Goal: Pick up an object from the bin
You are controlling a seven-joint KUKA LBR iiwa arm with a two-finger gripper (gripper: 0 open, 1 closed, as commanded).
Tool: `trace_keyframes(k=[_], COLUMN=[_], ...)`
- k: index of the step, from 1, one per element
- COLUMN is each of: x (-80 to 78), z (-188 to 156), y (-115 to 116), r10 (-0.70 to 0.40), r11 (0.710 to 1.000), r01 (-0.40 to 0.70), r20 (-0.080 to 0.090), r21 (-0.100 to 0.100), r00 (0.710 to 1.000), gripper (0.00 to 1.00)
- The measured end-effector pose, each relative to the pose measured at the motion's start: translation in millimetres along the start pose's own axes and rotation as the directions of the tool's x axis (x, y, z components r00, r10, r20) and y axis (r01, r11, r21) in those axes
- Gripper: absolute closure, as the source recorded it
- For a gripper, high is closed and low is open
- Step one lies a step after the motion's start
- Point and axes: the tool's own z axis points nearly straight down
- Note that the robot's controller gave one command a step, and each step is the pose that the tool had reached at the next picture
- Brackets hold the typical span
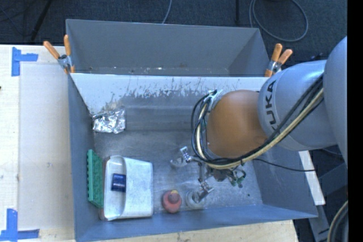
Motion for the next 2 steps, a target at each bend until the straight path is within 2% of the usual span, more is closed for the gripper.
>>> trace_keyframes(k=[1, 2], x=[-26.0, -26.4], z=[0.1, -0.4], y=[64.8, 71.8], r10=[-0.124, -0.133], r11=[0.992, 0.991], r01=[0.124, 0.133], r20=[-0.005, -0.008], r21=[0.011, 0.002], r00=[0.992, 0.991], gripper=[0.0, 1.0])
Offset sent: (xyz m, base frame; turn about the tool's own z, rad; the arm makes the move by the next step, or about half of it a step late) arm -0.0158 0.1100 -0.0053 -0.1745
